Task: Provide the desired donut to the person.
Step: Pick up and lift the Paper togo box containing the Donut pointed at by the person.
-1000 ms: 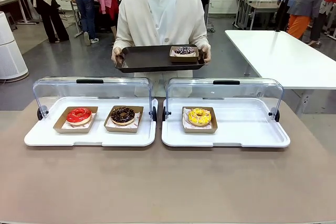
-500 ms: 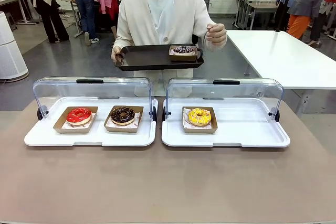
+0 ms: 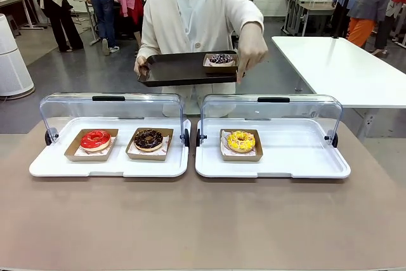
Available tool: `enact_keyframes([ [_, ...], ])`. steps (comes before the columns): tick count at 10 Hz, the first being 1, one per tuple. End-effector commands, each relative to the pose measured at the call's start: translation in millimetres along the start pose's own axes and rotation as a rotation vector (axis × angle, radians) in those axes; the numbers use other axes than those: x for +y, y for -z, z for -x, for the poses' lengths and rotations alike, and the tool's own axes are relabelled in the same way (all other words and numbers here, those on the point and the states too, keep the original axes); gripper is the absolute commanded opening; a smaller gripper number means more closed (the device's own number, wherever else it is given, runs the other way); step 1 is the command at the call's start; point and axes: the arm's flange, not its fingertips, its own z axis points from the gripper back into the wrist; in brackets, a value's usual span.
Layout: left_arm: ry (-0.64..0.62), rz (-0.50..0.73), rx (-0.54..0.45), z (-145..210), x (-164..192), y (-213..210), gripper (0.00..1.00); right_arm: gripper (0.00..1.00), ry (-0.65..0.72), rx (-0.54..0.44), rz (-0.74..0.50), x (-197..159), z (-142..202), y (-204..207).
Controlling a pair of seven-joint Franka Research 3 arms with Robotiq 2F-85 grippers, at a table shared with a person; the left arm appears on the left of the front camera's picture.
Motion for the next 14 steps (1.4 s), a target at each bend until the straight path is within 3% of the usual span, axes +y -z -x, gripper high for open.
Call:
enact_keyframes([
  [1,0.011,0.003,-0.004,-0.5,-1.2,-0.7,1.00,1.00,0.002,-0.004,-0.005,1.3,0.4,-0.4],
  [14,0.011,0.003,-0.004,-0.5,-1.2,-0.7,1.00,1.00,0.000,0.000,0.000,0.0,0.0,0.0],
])
